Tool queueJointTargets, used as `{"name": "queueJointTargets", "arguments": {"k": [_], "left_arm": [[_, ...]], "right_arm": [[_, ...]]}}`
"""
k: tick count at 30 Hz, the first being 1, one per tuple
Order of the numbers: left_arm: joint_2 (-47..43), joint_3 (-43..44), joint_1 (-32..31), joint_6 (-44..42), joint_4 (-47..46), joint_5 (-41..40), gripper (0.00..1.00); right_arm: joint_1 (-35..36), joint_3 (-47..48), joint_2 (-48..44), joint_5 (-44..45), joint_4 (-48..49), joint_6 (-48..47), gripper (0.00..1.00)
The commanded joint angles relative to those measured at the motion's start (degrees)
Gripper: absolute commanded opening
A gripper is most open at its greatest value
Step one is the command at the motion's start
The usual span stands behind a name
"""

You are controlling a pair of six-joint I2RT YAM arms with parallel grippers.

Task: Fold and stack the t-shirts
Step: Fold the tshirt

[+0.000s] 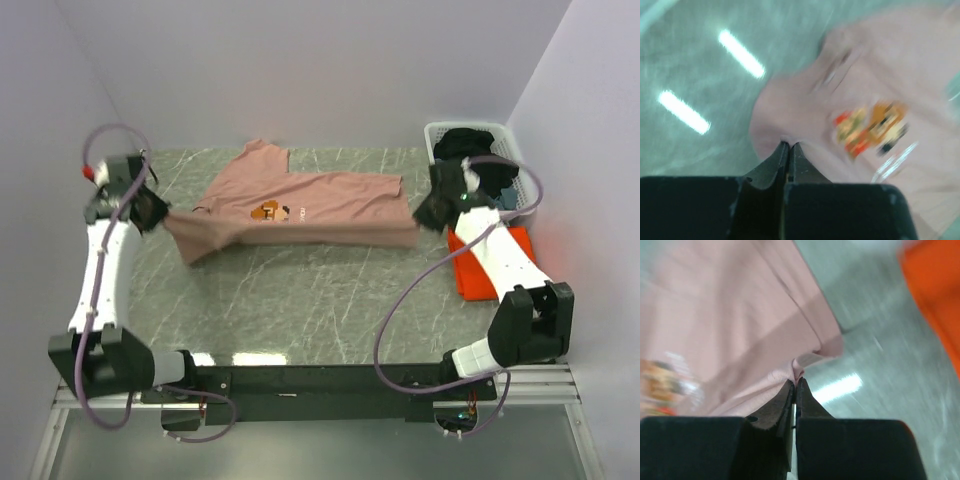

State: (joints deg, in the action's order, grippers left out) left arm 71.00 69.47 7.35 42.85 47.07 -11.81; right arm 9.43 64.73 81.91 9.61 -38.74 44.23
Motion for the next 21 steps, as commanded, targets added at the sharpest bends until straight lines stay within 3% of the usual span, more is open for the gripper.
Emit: {"name": "queueJointTargets", "arguments": {"k": [1, 6, 9, 16, 21], "left_arm": [[3.08, 14.96, 4.58, 0.12, -2.34, -2.16, 0.01], [3.80, 34.11, 4.95, -3.28, -1.28, -4.09, 0.01], [0.99, 40.19, 4.86, -5.84, -1.71, -3.92, 0.01], [-14.90, 44.78, 4.86, -12.43, -5.84, -6.56, 0.01], [-19.84, 51.02, 4.43, -16.91, -6.90, -7.78, 0.01]], "right_arm": [[-2.75, 13.20, 1.32, 3.50, 0.69, -7.22, 0.00], [-4.07, 29.19, -0.24, 3.05, -1.33, -15.20, 0.00], [-3.98, 33.78, -4.54, 0.60, -2.04, -19.77, 0.00], [-3.90, 33.62, -21.33, -5.55, -1.86, -28.49, 0.00], [-3.98, 32.56, -33.38, -9.43, -0.98, -32.53, 0.00]]}}
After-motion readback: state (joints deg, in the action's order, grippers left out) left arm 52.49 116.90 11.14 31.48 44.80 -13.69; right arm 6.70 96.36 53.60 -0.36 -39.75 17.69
